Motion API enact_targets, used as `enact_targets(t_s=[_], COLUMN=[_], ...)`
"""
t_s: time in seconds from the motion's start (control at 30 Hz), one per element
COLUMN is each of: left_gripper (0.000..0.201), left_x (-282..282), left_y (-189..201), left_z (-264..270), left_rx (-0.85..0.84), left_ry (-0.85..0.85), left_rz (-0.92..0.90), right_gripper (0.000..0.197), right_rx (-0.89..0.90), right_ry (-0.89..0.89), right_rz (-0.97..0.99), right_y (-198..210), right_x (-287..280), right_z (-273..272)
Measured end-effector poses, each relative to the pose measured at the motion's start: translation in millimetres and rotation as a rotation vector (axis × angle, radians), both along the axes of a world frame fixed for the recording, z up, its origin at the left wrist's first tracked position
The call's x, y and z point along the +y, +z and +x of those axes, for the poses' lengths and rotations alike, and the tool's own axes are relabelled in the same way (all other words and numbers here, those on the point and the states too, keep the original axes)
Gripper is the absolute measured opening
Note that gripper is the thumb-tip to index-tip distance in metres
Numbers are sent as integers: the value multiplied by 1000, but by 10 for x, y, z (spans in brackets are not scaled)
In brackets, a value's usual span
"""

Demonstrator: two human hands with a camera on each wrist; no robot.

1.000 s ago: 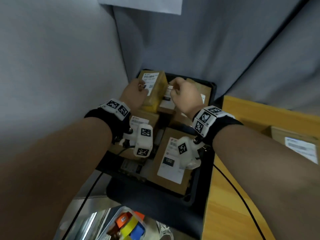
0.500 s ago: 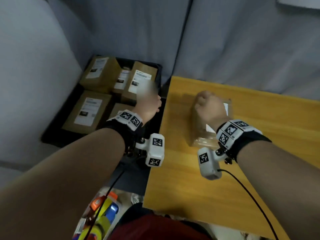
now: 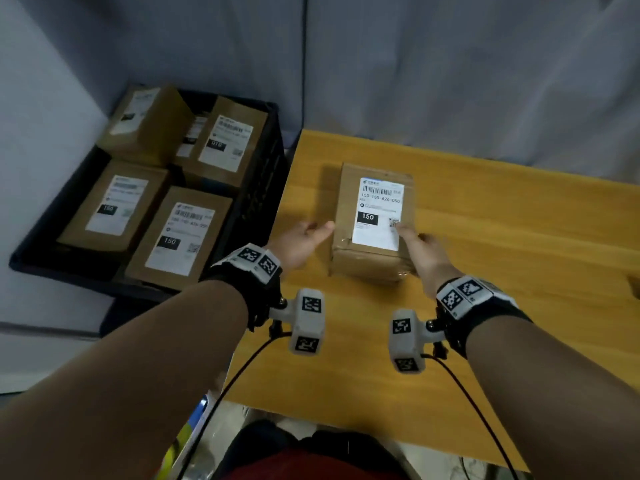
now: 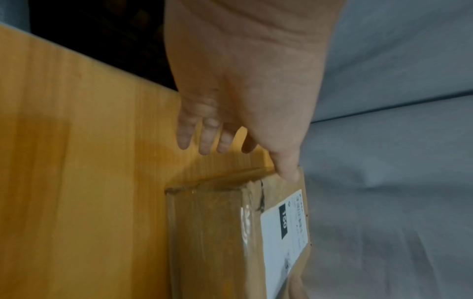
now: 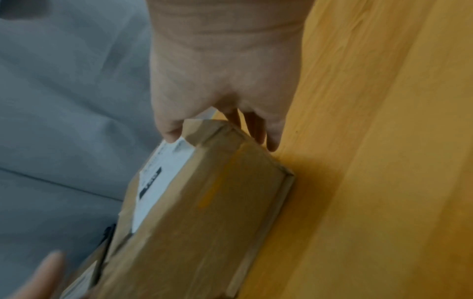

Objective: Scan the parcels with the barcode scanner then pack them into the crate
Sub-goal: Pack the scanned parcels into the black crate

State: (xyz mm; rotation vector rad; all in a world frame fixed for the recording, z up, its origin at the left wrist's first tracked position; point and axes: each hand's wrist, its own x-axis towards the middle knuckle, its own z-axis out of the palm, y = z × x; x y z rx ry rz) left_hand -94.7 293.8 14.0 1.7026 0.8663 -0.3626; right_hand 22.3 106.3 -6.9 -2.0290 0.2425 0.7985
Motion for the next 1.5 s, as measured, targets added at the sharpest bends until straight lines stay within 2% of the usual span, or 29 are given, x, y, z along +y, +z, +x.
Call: enact_targets(t_s=[0.1,0.17,0.23,0.3,0.5,0.67,0.77,0.87,0.93,1.03,1.1,1.2,1.23,1.33,1.4,1.5], left_gripper=[77,62,43,41,61,72,51,36,39,53,64,40,40,58,58,55], left_x=[-191,-263,-235,-128,504,1150,1608,2110,2427,2829,3052,3355,3409,3480,3542,3692], left_y=[-29,-50,-36,43,367,659,763,835,863,873,874,768,723,506,413,402], left_z=[84,81,23,-78,-526,-957,-1229,-1532,-1672,-1781,-1808,-1814,-1800,-1748,-1696,-1620], left_rx=[20,-3,-81,-170,-370,-383,-333,-267,-211,-165,-88,76,116,205,218,184], left_ry=[4,63,204,302,442,502,564,611,580,489,340,152,94,-116,-193,-245], left_rz=[-79,-137,-224,-279,-313,-351,-336,-133,6,239,402,664,691,738,769,775], right_gripper=[72,58,51,55,69,57,65,51,37,45,42,32,34,65,66,64], right_rx=[129,144,137,134,81,106,141,201,205,111,31,-77,-116,-247,-288,-335], right_ry=[12,-5,-31,-12,269,393,483,559,574,573,591,609,622,776,877,930], right_rz=[106,196,300,371,513,522,466,395,402,356,298,240,222,107,47,31], right_y=[-131,-159,-130,-39,376,641,701,738,759,749,704,611,570,472,443,443], right_x=[-53,-24,59,190,811,1490,1983,2505,2846,3324,3584,3853,3915,4050,4116,4179], right_z=[-64,-118,-162,-183,-398,-769,-968,-1166,-1320,-1548,-1674,-1823,-1865,-1924,-1900,-1817])
